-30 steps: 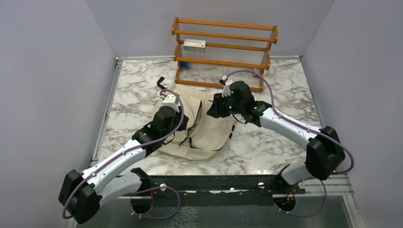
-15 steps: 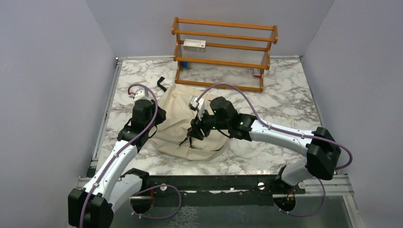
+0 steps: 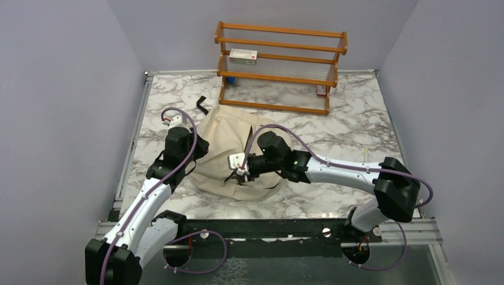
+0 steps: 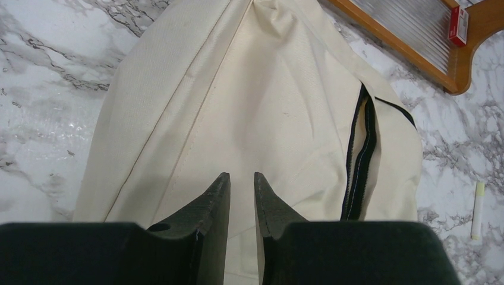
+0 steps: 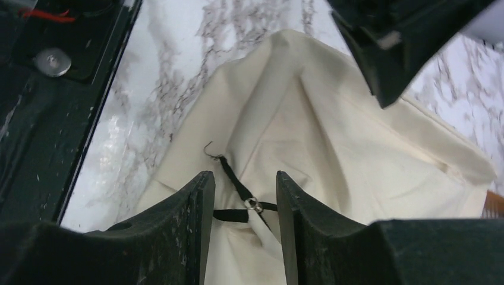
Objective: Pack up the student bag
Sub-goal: Zip the student bag at the center of the board.
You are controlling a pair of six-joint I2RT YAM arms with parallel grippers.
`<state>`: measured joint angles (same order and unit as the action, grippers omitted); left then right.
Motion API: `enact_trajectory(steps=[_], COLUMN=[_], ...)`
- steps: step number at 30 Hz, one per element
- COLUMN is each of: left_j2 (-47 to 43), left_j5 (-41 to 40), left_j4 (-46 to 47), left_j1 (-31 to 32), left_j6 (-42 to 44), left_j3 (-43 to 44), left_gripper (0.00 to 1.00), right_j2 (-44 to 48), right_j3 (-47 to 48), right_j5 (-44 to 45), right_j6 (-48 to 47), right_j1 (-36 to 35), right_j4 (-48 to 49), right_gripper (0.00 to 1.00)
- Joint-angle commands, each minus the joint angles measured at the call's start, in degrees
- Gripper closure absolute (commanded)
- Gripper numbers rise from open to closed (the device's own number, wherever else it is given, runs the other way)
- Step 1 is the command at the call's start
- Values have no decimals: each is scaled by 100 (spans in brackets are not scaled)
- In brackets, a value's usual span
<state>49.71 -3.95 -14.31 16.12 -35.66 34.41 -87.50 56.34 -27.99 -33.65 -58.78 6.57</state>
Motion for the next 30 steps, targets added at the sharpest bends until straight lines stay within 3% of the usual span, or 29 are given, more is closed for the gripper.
enact_trajectory(steps=[1, 17, 30], left_j2=[-131, -205, -192], left_j5=[110, 95, 113], left_j4=[-2, -20, -2], left_j1=[-39, -47, -47], left_j6=[111, 132, 151], left_j3=[-51, -82, -93], left_gripper=[78, 78, 78], right_j2=[-152, -1105, -1389], right_j3=[-122, 657, 1021], right_j5=[-255, 1247, 1581], right_j6=[-1680, -3082, -3497], right_j1=[-269, -764, -852], right_j4=[-204, -870, -1443], right_gripper=[54, 52, 57])
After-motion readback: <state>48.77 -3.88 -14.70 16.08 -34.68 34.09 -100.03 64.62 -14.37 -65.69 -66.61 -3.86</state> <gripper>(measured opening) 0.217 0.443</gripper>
